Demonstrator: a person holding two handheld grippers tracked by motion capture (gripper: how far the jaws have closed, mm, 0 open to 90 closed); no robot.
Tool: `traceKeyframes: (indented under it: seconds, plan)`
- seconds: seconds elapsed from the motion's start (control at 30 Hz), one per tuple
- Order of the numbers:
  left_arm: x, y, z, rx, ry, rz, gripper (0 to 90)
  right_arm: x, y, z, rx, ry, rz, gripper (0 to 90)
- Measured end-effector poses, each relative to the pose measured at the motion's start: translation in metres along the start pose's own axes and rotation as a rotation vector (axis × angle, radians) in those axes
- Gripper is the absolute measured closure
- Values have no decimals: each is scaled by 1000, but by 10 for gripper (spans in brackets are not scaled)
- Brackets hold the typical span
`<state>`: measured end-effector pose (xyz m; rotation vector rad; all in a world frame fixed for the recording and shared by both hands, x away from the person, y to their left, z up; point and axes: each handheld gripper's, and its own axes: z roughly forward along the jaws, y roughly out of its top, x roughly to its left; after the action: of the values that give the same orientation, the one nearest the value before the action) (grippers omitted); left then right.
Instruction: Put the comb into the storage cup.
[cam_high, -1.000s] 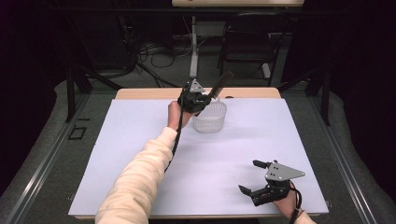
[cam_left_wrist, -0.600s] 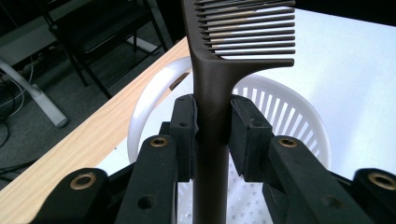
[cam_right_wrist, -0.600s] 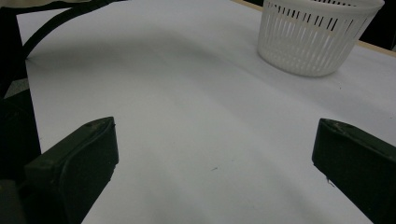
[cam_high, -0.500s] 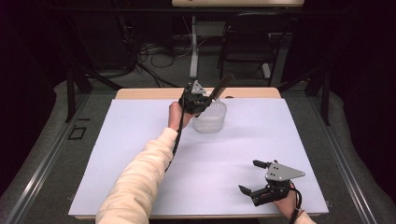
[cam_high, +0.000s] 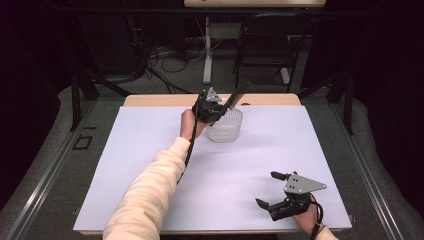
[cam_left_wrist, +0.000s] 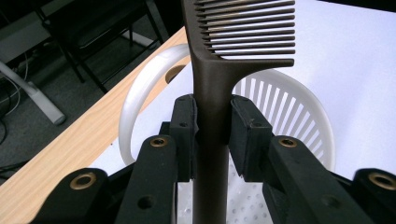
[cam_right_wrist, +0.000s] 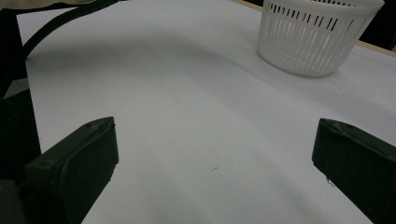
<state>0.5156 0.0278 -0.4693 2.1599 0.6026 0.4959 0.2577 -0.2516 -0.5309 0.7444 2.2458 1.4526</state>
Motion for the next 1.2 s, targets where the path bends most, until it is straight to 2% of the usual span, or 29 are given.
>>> traceKeyframes:
  seconds: [0.47,1.2]
  plan:
    - [-2,-2,5,20,-14,17,723,0,0,0,-1,1,0,1]
    - [-4,-4,11,43,-28,24,723,0,0,0,-2,0,-3,1]
